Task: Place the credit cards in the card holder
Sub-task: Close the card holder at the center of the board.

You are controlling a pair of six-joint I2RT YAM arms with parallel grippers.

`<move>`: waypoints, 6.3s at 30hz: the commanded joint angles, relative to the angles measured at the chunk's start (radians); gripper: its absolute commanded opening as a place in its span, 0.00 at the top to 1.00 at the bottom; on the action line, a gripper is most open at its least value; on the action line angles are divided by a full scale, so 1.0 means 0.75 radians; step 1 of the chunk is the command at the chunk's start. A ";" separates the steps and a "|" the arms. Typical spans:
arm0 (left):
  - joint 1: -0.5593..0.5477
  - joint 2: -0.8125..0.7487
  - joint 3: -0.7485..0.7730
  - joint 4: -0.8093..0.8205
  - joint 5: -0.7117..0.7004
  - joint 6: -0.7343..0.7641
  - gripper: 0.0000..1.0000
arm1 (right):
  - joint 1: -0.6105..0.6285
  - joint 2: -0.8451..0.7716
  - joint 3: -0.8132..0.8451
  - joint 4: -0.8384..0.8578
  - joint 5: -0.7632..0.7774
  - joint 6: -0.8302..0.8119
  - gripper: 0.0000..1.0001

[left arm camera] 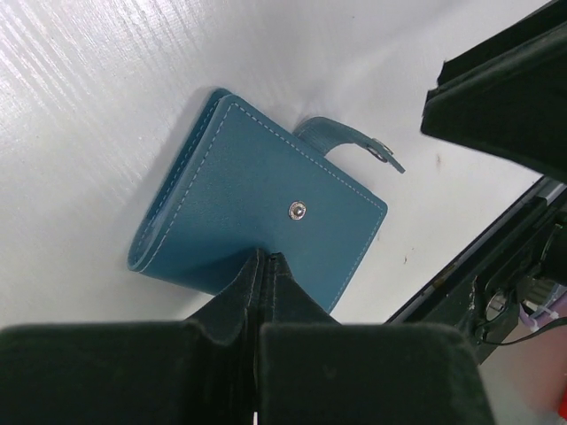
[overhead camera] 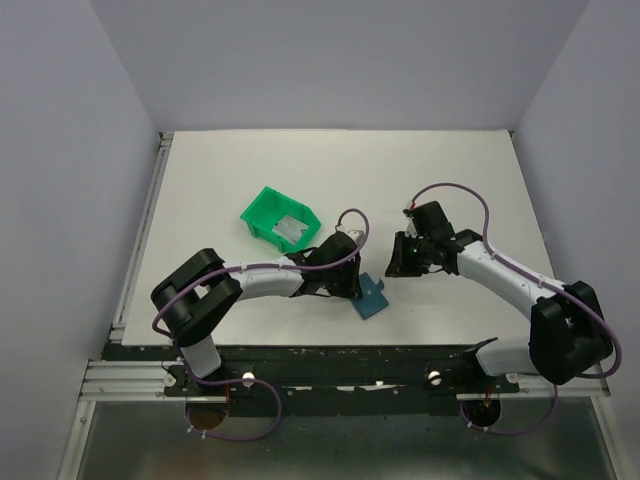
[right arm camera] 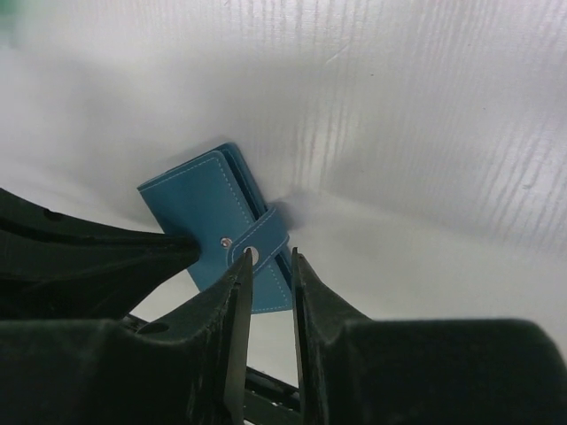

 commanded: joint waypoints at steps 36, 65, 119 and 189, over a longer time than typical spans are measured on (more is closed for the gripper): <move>0.008 0.046 -0.056 0.000 -0.037 -0.019 1.00 | -0.010 0.145 -0.197 0.445 -0.413 0.056 0.71; 0.008 0.060 -0.054 0.014 -0.029 -0.025 1.00 | 0.011 0.157 -0.199 0.375 -0.378 -0.021 0.73; 0.008 0.083 -0.040 0.006 -0.019 -0.021 1.00 | 0.103 0.000 -0.264 0.373 -0.256 -0.070 0.73; 0.008 0.095 -0.038 0.010 -0.002 -0.019 1.00 | 0.170 0.222 -0.099 0.207 -0.121 -0.042 0.71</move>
